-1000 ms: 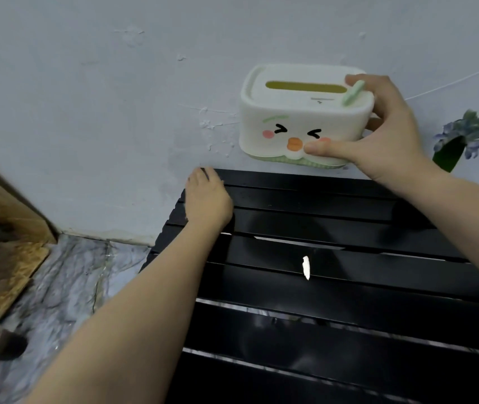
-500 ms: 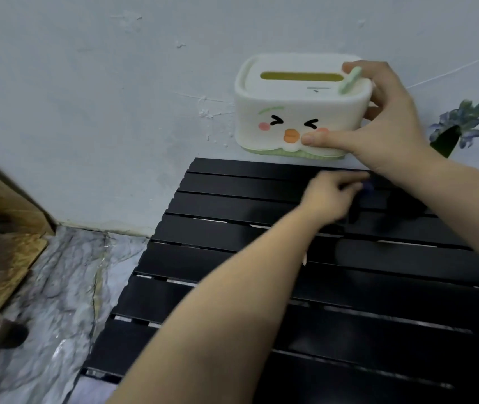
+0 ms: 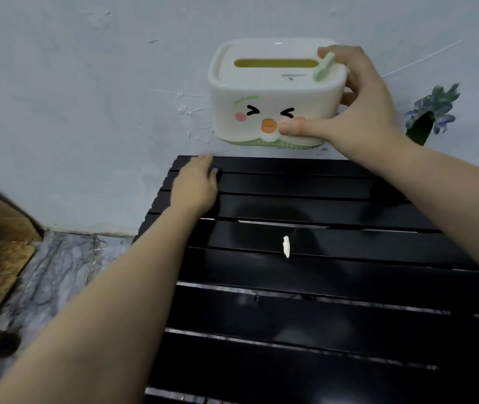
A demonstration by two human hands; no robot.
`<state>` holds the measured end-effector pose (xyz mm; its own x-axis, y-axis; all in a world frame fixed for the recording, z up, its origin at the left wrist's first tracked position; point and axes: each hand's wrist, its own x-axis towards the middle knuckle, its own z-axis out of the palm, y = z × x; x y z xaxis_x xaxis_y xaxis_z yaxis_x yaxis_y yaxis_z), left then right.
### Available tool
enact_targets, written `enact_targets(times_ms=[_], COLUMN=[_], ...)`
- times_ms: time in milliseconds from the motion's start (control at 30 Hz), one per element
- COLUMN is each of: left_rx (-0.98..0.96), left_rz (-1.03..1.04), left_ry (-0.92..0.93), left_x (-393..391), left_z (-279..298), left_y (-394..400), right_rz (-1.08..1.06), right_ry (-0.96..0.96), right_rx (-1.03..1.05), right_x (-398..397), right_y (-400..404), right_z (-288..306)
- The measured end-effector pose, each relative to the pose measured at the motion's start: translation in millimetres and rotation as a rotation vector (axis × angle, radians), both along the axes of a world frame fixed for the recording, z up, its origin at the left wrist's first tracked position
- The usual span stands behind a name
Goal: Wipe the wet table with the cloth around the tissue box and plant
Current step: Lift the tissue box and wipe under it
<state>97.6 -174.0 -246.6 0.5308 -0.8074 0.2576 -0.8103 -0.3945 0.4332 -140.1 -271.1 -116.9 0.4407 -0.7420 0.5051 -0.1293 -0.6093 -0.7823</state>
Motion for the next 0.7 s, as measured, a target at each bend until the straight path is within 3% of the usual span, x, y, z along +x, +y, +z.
enact_targets(times_ms=[200, 367, 467, 600, 700], left_rx=[-0.137, -0.025, -0.088, -0.051, -0.047], left_rz=[-0.498, -0.62, -0.548, -0.192, 0.04], left_ry=[0.147, 0.627, 0.661, 0.312, 0.181], left_x=[-109, -135, -99, -24, 4], left_z=[9, 25, 45, 46, 25], left_y=[10, 26, 41, 73, 94], right_rz=[-0.004, -0.025, -0.041, -0.044, -0.01], right_ry=[0.0, -0.013, -0.021, 0.024, 0.083], right_rx=[0.044, 0.077, 0.083, 0.126, 0.162], right_x=[3, 3, 4, 8, 16], right_y=[0, 4, 2, 2, 7], right_z=[-10, -23, -29, -43, -62])
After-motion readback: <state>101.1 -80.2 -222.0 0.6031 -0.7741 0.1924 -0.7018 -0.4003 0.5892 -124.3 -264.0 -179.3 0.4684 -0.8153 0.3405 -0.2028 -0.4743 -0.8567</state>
